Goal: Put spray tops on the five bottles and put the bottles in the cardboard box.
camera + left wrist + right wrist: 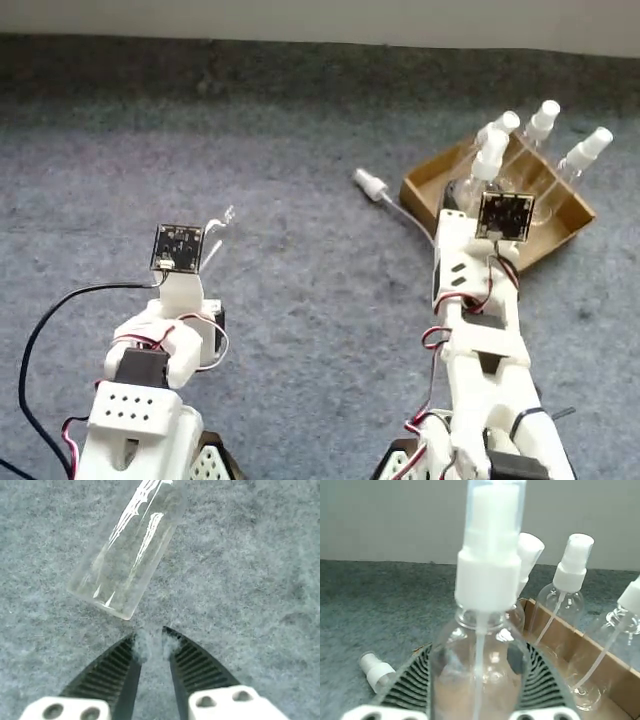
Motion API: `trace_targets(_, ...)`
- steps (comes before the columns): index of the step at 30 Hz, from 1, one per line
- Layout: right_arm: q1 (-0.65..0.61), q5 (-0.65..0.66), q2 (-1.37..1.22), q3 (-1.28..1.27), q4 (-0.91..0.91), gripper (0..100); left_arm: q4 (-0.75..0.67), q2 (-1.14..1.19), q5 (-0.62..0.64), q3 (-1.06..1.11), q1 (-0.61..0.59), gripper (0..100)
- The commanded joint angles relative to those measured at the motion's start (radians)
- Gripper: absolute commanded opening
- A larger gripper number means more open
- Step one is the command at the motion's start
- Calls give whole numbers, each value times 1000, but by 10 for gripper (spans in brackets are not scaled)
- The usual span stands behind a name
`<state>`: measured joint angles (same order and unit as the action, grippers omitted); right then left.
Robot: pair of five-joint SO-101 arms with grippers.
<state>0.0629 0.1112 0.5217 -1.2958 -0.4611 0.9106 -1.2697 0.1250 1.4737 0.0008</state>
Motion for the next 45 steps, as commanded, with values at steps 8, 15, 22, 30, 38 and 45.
trace_targets(8, 8, -18, -131, 180, -25, 34, -20, -13, -6, -7, 18, 5)
trace_targets(15, -33, -14, 68, 171, 13, 34, -48, -13, -6, 7, 45, 5)
trace_targets(22, -71, -14, 348, 180, 380, 34, -279, -13, -6, 127, 104, 5)
trace_targets(30, -183, -18, 587, 179, 619, 34, -292, -13, -6, 125, 348, 5)
trace_targets(38, -325, -18, 733, 180, 756, 34, -445, -13, -6, 116, 516, 5)
trace_targets(45, -463, -20, 823, 174, 846, 34, -605, -13, -5, 125, 679, 5)
